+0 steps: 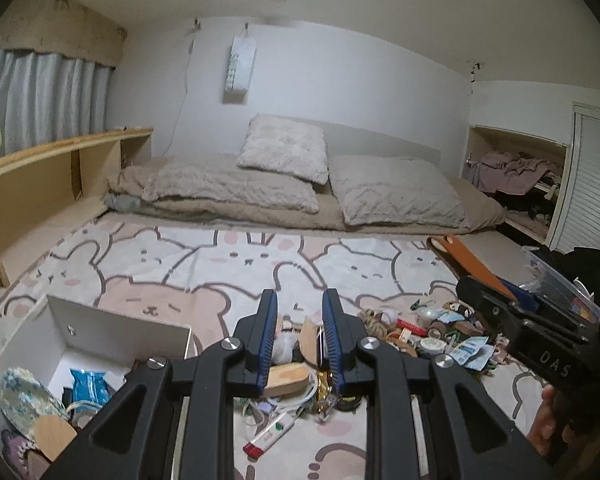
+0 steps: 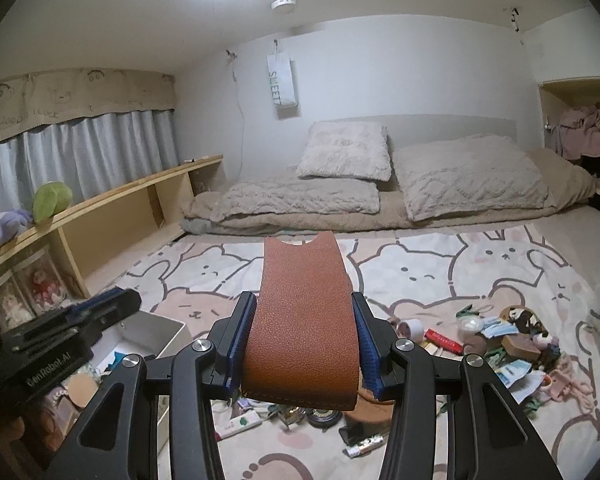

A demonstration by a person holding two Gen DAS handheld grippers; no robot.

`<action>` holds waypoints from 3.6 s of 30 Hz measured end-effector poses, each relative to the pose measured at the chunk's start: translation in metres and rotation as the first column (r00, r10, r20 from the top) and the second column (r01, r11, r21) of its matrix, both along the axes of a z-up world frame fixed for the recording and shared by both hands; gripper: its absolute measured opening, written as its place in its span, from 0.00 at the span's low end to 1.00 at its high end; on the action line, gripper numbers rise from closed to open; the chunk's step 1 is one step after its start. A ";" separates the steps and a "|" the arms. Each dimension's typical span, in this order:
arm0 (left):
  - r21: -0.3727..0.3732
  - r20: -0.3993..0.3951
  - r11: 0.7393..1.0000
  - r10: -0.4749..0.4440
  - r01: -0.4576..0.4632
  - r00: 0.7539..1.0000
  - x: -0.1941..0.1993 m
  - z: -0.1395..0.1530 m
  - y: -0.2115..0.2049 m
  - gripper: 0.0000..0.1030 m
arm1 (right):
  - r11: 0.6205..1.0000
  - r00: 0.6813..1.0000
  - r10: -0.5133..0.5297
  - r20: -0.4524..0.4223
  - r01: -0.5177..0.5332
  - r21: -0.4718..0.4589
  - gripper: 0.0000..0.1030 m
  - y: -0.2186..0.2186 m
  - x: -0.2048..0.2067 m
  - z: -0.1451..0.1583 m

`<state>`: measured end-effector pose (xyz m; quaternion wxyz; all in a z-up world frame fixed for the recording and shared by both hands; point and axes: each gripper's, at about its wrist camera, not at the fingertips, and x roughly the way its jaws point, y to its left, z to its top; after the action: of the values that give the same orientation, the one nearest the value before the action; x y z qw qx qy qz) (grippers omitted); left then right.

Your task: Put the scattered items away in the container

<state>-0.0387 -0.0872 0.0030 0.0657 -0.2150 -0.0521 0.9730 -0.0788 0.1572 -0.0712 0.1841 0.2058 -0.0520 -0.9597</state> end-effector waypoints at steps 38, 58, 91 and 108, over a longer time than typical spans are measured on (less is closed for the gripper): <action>-0.050 0.473 0.929 0.346 -0.367 0.811 -0.054 -0.194 0.034 0.85 | 0.996 0.996 -0.008 0.094 0.016 -0.085 0.46 0.084 -0.001 -0.056; -0.151 0.464 0.810 0.564 -0.566 0.683 -0.075 -0.218 0.041 0.95 | 0.981 0.990 -0.027 0.135 0.052 -0.186 0.46 0.122 -0.006 -0.064; -0.119 0.254 0.924 0.381 -0.363 0.889 -0.056 -0.160 0.073 0.82 | 0.984 0.986 -0.026 0.167 0.055 -0.168 0.46 0.121 -0.010 -0.078; -0.081 0.156 0.964 0.262 -0.252 0.952 -0.029 -0.100 0.072 0.82 | 0.993 0.990 0.011 0.138 0.005 -0.117 0.46 0.096 -0.006 -0.083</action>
<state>-0.0677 -0.0147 -0.0965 -0.0725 -0.2882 -0.0557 0.9532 -0.0847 0.2533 -0.1542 0.1933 0.2610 -0.1204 -0.9381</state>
